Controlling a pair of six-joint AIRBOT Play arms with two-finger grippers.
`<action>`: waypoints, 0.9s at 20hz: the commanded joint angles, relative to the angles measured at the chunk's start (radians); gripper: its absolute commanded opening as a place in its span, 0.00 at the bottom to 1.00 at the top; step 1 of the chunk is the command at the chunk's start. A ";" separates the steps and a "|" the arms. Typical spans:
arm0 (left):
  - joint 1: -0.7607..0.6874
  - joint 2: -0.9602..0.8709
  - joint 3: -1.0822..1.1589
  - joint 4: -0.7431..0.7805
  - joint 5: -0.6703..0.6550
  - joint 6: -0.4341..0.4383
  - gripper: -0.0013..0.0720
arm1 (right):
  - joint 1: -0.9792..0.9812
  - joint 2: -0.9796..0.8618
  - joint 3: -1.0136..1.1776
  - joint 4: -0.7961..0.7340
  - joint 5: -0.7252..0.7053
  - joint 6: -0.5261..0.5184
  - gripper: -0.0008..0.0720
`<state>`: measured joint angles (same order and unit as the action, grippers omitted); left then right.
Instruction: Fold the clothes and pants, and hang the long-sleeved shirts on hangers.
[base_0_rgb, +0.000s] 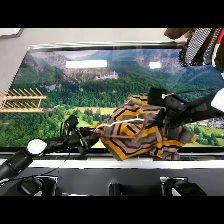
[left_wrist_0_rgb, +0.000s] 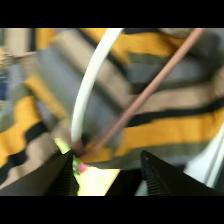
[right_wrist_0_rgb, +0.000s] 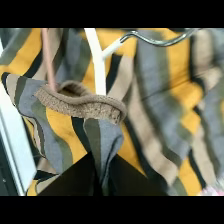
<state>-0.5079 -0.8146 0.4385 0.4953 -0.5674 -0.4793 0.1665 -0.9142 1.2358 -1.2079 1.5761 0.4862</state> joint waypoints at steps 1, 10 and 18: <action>0.029 0.002 0.001 0.002 0.130 -0.251 0.76 | 0.000 0.060 0.000 -0.051 -0.014 0.053 0.05; -0.083 -0.105 0.011 0.001 0.216 -1.009 0.76 | 0.000 0.093 0.000 -0.061 -0.064 0.180 0.05; -0.343 -0.479 0.323 0.001 0.375 -1.077 0.76 | 0.000 0.093 0.000 -0.065 -0.064 0.230 0.05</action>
<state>-0.7937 -1.1667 0.6575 0.4946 -0.2310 -1.5047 0.1665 -0.8215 1.2358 -1.2697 1.5135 0.6930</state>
